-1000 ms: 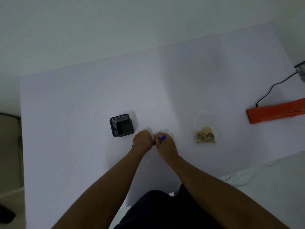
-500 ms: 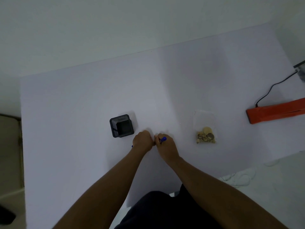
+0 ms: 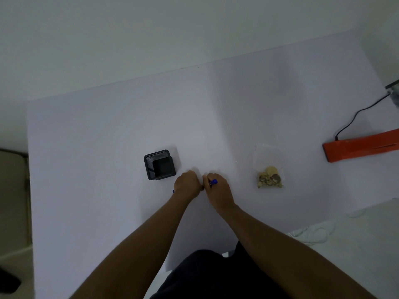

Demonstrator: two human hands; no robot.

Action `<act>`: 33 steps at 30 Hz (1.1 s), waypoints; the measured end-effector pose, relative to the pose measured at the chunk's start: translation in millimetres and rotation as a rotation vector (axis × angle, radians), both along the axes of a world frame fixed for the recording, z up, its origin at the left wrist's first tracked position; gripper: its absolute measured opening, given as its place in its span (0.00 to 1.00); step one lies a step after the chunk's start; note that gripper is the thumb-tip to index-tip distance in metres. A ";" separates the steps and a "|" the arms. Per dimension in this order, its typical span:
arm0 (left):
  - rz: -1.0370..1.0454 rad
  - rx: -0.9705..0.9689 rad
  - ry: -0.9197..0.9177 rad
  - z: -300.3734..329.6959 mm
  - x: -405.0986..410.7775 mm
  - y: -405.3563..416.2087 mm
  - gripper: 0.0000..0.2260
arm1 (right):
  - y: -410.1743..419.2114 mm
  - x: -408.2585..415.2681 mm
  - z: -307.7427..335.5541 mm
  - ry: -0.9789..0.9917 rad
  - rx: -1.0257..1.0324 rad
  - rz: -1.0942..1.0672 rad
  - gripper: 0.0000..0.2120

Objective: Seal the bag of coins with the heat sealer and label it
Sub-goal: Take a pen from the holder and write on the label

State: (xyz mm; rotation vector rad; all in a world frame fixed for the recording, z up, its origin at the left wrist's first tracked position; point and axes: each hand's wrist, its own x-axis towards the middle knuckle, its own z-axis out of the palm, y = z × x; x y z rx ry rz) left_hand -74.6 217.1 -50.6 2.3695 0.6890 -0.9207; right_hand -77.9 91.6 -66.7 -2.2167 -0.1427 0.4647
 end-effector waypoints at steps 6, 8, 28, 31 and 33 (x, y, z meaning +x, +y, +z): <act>0.003 -0.010 0.009 1.4 0.9 0.3 0.14 | -2.0 1.1 4.1 -0.018 -0.008 0.008 0.16; 0.001 -0.012 0.010 2.7 0.9 0.1 0.14 | -2.5 0.7 3.4 -0.017 -0.021 0.010 0.16; -0.023 -0.011 0.013 6.4 0.6 0.6 0.14 | -3.8 -1.1 3.3 -0.084 0.001 -0.037 0.17; -0.036 -0.007 0.012 5.8 0.6 0.7 0.15 | -2.9 -1.0 4.3 -0.080 0.024 -0.049 0.17; -0.046 0.005 0.003 7.1 0.7 -0.1 0.14 | -0.1 0.7 8.8 -0.068 0.054 -0.049 0.16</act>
